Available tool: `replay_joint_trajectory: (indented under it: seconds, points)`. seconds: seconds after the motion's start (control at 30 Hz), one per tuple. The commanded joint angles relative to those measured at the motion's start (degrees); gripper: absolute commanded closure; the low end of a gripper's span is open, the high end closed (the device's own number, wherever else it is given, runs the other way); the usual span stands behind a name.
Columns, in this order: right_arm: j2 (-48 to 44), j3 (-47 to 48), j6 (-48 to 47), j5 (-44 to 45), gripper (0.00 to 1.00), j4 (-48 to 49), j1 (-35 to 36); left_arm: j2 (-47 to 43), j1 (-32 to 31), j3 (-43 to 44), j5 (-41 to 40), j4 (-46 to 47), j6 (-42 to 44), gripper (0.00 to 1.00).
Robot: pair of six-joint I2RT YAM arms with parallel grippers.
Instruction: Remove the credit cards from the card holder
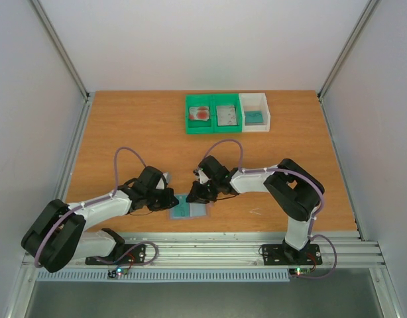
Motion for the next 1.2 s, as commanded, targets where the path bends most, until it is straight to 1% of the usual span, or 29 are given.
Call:
replay_joint_trajectory:
  seconds: [0.0, 0.07, 0.17, 0.27, 0.3, 0.37, 0.47, 0.57, 0.63, 0.7, 0.77, 0.97, 1.07, 1.17]
  points:
    - [1.51, -0.04, 0.62, -0.82, 0.87, 1.50, 0.60, 0.90, 0.12, -1.17, -1.41, -0.17, 0.36, 0.95]
    - [1.60, -0.35, 0.90, -0.88, 0.91, 1.51, 0.61, 0.85, 0.17, -1.29, -1.61, -0.42, 0.44, 0.95]
    - [1.49, -1.34, 1.61, -2.05, 0.98, 4.47, 0.53, 0.88, 0.14, -1.72, -1.80, 0.05, 0.30, 0.93]
    - [0.67, -2.00, 1.87, -1.68, 0.99, 5.27, 0.53, 0.80, 0.13, -1.16, -1.43, -0.66, 0.17, 0.89]
    - [0.31, -2.18, 1.85, -1.52, 0.99, 5.23, 0.53, 0.50, 0.12, -0.90, -1.49, -1.22, 0.18, 0.87]
    - [-0.56, -2.51, 1.58, -1.03, 0.99, 4.77, 0.44, -0.75, 0.14, -0.72, -2.15, -2.19, 0.22, 0.79]
    - [-2.41, -3.33, 1.18, 0.52, 0.99, 3.91, 0.36, -2.50, 0.14, -0.81, -2.93, -2.96, 0.02, 0.75]
    - [-4.01, -4.35, 0.96, 1.78, 0.99, 3.89, 0.26, -3.20, 0.14, -0.28, -3.46, -4.14, 0.17, 0.75]
    - [-4.44, -4.52, 1.02, 1.91, 0.99, 4.09, 0.26, -3.56, 0.13, -0.24, -3.87, -4.80, 0.35, 0.78]
    - [-4.06, -4.40, 1.46, 1.00, 0.99, 4.84, 0.27, -4.00, 0.13, -0.44, -3.76, -4.86, 0.36, 0.78]
    - [-3.28, -4.32, 2.15, 0.00, 0.96, 5.97, 0.26, -4.38, 0.13, -0.41, -3.43, -5.27, 0.30, 0.78]
    - [-2.20, -4.35, 3.19, -1.99, 0.84, 8.96, 0.26, -6.69, 0.12, -0.66, -5.04, -6.20, 0.56, 0.78]
    - [-2.09, -4.35, 3.46, -2.34, 0.82, 9.76, 0.26, -6.84, 0.17, -0.36, -6.18, -7.40, 0.66, 0.78]
    - [-2.22, -4.35, 3.46, -2.42, 0.83, 9.82, 0.26, -8.61, 0.15, -0.65, -5.67, -6.94, 1.05, 0.72]
